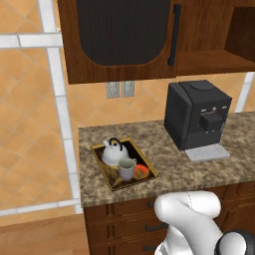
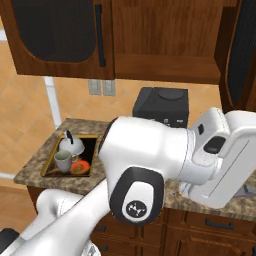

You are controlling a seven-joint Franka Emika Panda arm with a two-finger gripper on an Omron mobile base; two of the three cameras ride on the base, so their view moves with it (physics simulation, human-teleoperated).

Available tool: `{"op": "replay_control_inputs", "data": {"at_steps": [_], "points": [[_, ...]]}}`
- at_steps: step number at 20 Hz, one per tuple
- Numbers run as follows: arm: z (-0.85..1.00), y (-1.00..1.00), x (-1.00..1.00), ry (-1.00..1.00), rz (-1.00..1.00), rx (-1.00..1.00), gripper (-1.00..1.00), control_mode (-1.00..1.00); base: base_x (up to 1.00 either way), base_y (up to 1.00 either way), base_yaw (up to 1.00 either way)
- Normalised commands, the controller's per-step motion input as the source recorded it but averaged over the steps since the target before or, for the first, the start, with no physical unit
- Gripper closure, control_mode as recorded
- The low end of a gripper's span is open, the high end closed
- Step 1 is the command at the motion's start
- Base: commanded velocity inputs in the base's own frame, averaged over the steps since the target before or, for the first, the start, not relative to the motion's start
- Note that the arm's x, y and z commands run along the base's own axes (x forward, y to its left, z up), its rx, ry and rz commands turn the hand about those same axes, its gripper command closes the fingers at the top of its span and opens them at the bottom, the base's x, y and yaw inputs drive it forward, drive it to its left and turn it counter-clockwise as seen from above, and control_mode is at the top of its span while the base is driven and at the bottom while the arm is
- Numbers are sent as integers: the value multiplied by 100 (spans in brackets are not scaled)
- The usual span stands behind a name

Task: Pick the kettle from the counter and place it on the tray. Then pick the mug from the cabinet and place it on the tray. Then close the cabinet doors.

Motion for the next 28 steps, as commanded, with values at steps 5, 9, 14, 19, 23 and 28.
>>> {"op": "replay_control_inputs", "data": {"at_steps": [5, 9, 14, 19, 23, 28], "points": [[5, -40, 16, 6, 0, 0, -100, -100, 0, 0, 0], [0, -27, 43, 11, 1, 0, -100, -100, 0, 0, 0], [0, -17, 51, 11, 9, 0, -100, -100, 0, 0, 0], [0, -13, 53, 13, 18, -1, -100, -100, 0, 0, 0], [0, 0, 32, 16, 24, -6, -100, -100, 0, 0, 0], [0, 3, 37, 24, 29, -4, -100, -100, 0, 0, 0]]}}
